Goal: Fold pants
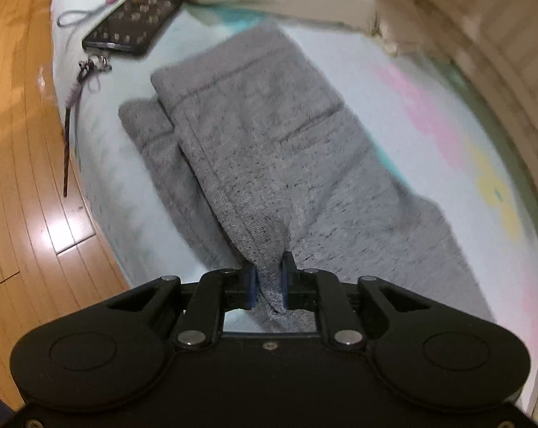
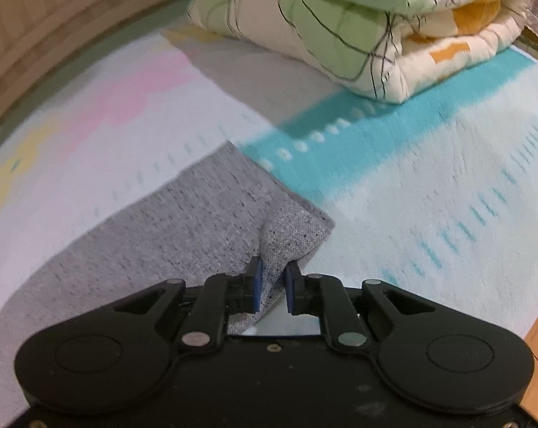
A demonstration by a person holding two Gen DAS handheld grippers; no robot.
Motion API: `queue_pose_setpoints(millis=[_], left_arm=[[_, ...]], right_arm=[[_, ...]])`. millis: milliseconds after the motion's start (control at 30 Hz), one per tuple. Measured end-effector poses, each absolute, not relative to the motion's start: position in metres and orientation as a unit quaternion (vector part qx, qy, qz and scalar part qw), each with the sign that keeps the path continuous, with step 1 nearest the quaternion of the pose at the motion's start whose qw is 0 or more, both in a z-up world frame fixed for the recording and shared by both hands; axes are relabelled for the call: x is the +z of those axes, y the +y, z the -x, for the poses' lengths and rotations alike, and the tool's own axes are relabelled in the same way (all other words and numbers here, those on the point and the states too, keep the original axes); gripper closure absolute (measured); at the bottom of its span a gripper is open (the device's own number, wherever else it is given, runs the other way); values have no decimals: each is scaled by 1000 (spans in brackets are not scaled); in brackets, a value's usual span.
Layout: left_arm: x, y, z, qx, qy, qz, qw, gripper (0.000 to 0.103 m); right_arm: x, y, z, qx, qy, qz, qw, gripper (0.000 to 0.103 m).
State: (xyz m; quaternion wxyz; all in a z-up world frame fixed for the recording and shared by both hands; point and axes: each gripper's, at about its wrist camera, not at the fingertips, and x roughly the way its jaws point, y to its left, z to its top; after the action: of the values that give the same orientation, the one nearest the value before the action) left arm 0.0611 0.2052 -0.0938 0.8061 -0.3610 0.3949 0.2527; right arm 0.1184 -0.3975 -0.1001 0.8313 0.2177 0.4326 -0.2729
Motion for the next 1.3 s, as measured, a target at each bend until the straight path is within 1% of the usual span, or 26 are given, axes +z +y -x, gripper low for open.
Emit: queue_pose_setpoints(millis=[100,133,167,267,367,400,500,567,667,767,933,1167,1300], left_arm=[[-76,205,-63,230,407,347,813,80],[-70,206,-64,220,412,347,813,80],[-61,206,-63,206,420,346,813,79],[-41,212,-62,144,441,362,809,79],[-14,228,-72,98,450,343,819,79],[-1,237,-77,90,444,327,830,77],[26,262,-93,102,427,257,861,74],[30,279,-104,116,430,217,869,69],[20,295,-120,129,464,174,859,68],[4,311,-132,120,497,169,843,68],[-19,333,-142,109,515,154,836,68],[-48,362,-135,83,527,172,828,67],[-64,376,-116,84,521,214,822,67]], right_arm=[[-96,-397,-122,-269,453,-208,824,81],[-91,-397,-121,-272,451,-205,825,75],[-84,-397,-119,-280,448,-203,824,73],[-63,-398,-114,-295,438,-208,823,72],[-38,-389,-117,-271,429,-210,836,71],[-29,-383,-121,-260,427,-205,842,71],[-1,-354,-139,-208,422,-184,863,71],[17,-327,-153,-161,424,-158,877,71],[42,-277,-174,-91,424,-108,894,71],[63,-215,-190,-14,422,-57,905,71],[81,-119,-203,105,416,-21,903,71],[62,-9,-207,221,435,3,873,71],[42,27,-209,256,457,20,852,71]])
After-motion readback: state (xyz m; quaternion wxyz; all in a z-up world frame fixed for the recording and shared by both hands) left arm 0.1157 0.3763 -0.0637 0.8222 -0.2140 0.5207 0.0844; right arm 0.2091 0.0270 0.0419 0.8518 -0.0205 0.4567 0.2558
